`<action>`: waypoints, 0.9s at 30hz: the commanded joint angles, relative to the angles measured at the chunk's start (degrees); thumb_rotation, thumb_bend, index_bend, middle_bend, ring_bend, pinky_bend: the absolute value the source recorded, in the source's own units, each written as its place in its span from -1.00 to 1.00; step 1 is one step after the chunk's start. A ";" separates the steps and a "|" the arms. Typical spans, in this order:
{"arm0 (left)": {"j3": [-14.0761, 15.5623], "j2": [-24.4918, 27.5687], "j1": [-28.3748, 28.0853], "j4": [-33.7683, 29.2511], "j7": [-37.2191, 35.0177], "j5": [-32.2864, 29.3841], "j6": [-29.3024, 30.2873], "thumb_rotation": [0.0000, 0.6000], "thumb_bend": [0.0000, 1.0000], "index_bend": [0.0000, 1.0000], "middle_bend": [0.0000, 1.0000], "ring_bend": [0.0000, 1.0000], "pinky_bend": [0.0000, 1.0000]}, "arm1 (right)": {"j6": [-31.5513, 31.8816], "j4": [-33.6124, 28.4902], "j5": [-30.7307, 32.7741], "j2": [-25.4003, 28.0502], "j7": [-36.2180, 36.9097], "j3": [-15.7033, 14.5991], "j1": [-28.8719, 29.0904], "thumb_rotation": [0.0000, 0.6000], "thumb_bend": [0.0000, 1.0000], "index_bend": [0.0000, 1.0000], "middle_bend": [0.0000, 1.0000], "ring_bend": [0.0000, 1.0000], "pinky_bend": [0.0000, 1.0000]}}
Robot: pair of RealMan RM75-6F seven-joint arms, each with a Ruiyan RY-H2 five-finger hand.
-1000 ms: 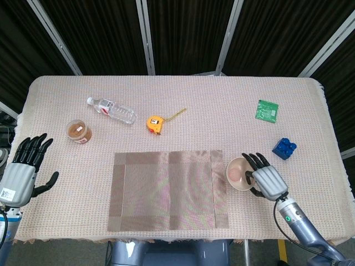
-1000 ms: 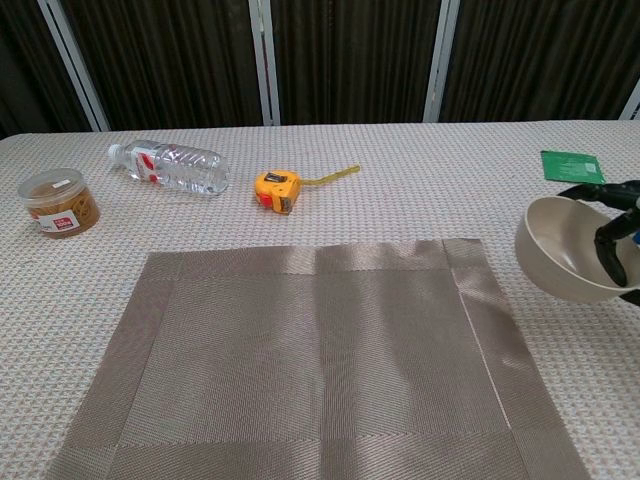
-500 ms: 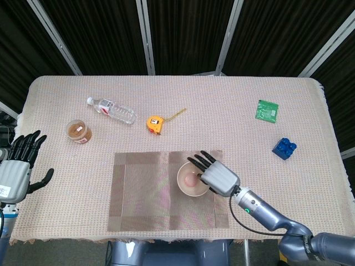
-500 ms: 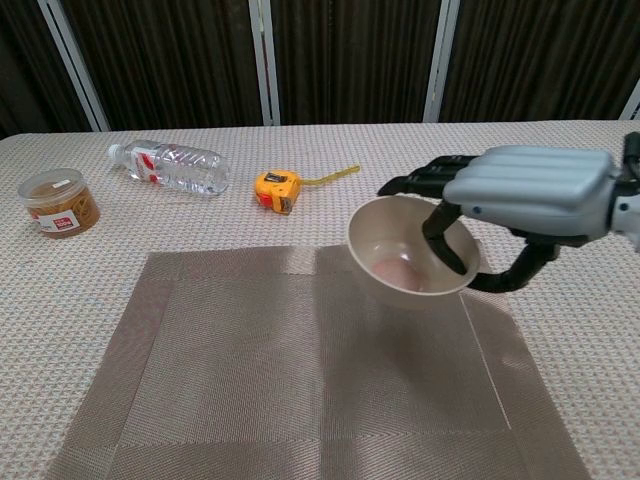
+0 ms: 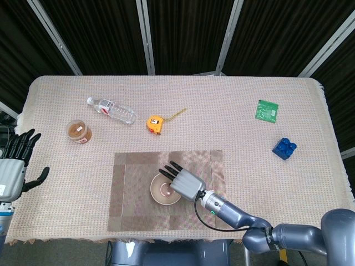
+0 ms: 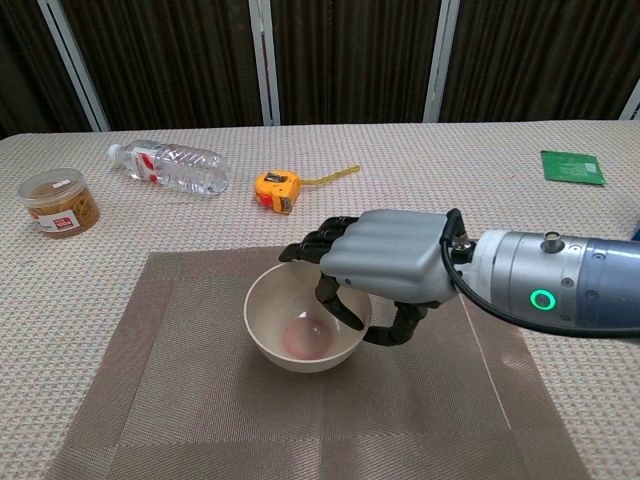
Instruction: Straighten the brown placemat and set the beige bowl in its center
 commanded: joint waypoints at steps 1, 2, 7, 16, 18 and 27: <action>0.09 0.02 -0.03 -0.07 -0.01 0.12 -0.09 1.00 -0.26 -1.00 -1.00 -1.00 -1.00 | 0.18 1.43 1.44 -1.29 -1.68 0.08 0.38 1.00 -0.33 0.24 -1.00 -1.00 -1.00; 0.12 0.02 -0.06 -0.10 -0.01 0.18 -0.16 1.00 -0.26 -1.00 -1.00 -1.00 -1.00 | 0.25 1.75 2.00 -1.58 -1.93 0.10 0.38 1.00 -0.33 0.06 -1.00 -1.00 -1.00; 0.16 0.05 -0.07 -0.19 0.06 0.46 -0.05 1.00 -0.26 -1.00 -1.00 -1.00 -1.00 | 0.18 0.90 3.72 -0.93 -2.39 -0.25 0.26 1.00 -0.63 -1.00 -1.00 -1.00 -1.00; 0.30 -0.15 0.18 0.31 0.63 0.70 0.39 1.00 -0.26 -1.00 -1.00 -1.00 -1.00 | 10.05 -11.23 1.06 9.20 -3.52 -2.44 -5.37 1.00 -0.77 -1.00 -1.00 -1.00 -1.00; 0.10 -0.59 0.44 1.09 1.29 0.55 1.10 1.00 -0.26 -1.00 -1.00 -1.00 -1.00 | 14.77 -13.54 -2.10 12.93 -2.08 -3.55 -8.08 1.00 -0.77 -1.00 -1.00 -1.00 -1.00; 1.37 -2.36 3.40 2.90 2.03 1.26 5.24 1.00 -0.26 -1.00 -1.00 -1.00 -1.00 | 37.20 -8.16 -14.35 24.35 18.35 -7.61 -20.81 1.00 -0.92 -1.00 -1.00 -1.00 -1.00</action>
